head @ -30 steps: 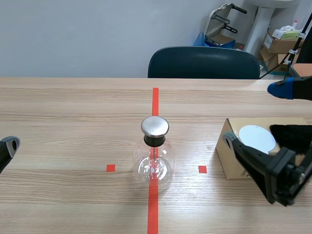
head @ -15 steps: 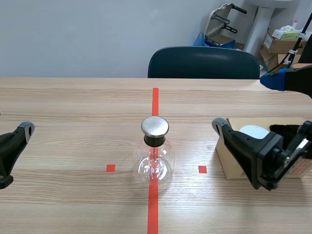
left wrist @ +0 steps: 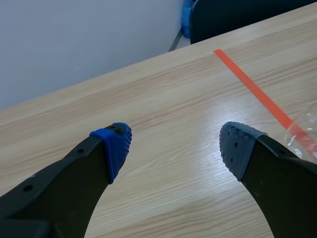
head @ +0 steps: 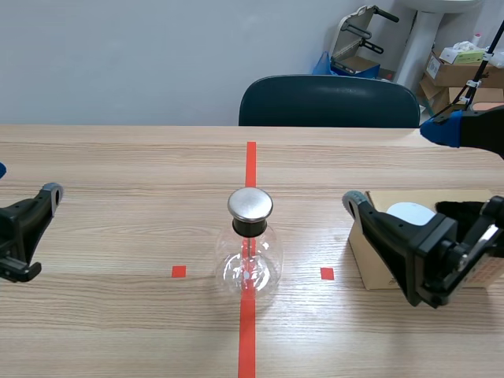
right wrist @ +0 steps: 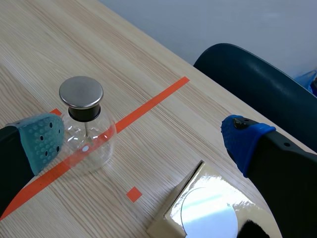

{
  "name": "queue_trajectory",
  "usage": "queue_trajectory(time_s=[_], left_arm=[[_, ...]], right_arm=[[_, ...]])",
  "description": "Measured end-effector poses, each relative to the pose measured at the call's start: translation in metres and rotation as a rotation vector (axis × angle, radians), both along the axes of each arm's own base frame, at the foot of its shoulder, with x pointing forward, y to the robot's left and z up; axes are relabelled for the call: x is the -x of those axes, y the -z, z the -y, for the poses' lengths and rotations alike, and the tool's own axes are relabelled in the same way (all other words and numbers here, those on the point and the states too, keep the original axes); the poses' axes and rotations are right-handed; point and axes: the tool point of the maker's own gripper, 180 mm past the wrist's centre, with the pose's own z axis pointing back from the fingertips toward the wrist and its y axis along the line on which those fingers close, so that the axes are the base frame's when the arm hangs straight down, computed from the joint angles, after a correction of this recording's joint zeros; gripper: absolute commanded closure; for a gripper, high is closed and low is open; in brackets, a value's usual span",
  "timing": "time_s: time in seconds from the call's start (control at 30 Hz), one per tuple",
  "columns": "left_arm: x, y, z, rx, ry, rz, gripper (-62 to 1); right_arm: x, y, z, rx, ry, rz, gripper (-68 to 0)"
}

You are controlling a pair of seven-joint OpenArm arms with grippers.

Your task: Do the electroscope experiment

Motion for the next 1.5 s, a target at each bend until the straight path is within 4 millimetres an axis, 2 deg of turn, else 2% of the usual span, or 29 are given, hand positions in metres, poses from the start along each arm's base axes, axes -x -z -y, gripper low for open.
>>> queue_trajectory(time_s=[0.17, 0.5, 0.87, 1.07, 1.5], left_arm=[[-0.012, -0.008, -0.001, -0.021, -0.013, 0.031, -40.5], [-0.011, -0.007, -0.002, -0.023, -0.016, 0.021, -40.5], [0.022, 0.010, 0.006, 0.004, 0.018, -0.027, -40.5], [0.021, -0.009, 0.017, 0.013, 0.050, 0.022, -40.5], [0.021, -0.008, 0.017, 0.012, 0.050, 0.020, -40.5]], right_arm=[[0.001, 0.000, 0.000, 0.024, -0.009, 0.015, -67.9], [0.001, 0.001, 0.000, 0.026, -0.009, 0.016, -67.9], [0.000, 0.000, -0.001, 0.018, -0.005, 0.019, -67.9], [0.000, 0.000, -0.001, 0.006, 0.006, 0.018, -67.9], [0.000, 0.000, -0.001, 0.006, 0.006, 0.018, -67.9]])
